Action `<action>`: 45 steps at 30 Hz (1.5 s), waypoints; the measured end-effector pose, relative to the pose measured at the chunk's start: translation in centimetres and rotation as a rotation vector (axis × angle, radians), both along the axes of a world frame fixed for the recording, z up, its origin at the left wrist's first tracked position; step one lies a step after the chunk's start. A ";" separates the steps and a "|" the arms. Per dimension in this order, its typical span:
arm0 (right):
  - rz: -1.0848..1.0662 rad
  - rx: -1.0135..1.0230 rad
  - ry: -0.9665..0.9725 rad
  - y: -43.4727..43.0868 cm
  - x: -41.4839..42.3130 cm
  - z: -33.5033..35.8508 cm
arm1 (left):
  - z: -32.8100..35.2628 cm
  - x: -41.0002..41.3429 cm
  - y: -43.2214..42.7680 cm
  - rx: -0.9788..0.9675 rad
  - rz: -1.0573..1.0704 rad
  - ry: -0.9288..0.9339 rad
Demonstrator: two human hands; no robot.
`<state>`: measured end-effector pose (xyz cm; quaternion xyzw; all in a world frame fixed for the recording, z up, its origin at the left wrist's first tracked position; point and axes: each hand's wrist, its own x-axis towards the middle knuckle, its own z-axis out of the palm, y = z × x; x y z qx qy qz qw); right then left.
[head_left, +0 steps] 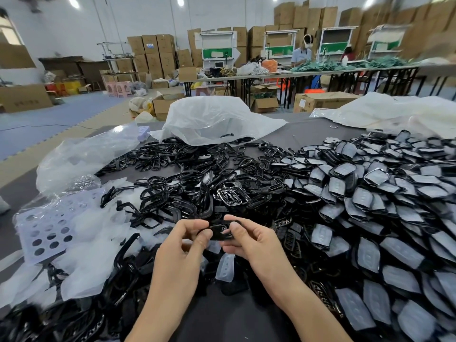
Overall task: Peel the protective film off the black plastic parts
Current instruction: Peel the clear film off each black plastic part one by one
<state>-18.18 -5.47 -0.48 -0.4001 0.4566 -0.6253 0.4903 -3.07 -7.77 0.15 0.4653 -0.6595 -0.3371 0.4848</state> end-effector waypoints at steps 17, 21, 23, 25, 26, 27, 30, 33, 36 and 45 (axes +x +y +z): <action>0.077 -0.124 0.283 0.3 0.0 0.2 | 0.1 0.5 -0.3 -0.027 -0.097 -0.026; 0.049 -0.115 0.316 0.1 0.0 -0.2 | -0.3 -0.2 0.2 -0.108 0.000 -0.074; -0.026 -0.112 0.356 0.0 -0.1 -0.4 | -0.4 -0.2 0.4 -0.150 -0.007 -0.097; -0.124 -0.099 0.352 -0.2 -0.5 -0.5 | -0.4 -0.1 0.5 -0.191 0.007 -0.147; -0.178 -0.093 0.329 -0.2 -0.9 -0.4 | -0.4 0.0 0.3 -0.199 0.013 -0.171; -0.232 -0.091 0.293 -0.3 -1.2 -0.4 | -0.4 -0.1 -0.2 -0.201 0.018 -0.203; -0.382 -0.107 0.169 -0.5 -2.1 -0.3 | 0.3 -0.9 -2.5 -0.238 0.007 -0.378; -0.473 -0.104 0.085 -0.6 -2.5 -0.3 | 1.8 -1.6 -4.5 -0.290 0.023 -0.547; -0.512 -0.081 0.033 -0.7 -2.9 -0.3 | 3.4 -1.6 -6.1 -0.256 0.022 -0.707; -0.484 -0.074 0.055 -0.4 -1.8 -0.1 | 0.5 1.4 -3.4 -0.126 -0.071 -1.017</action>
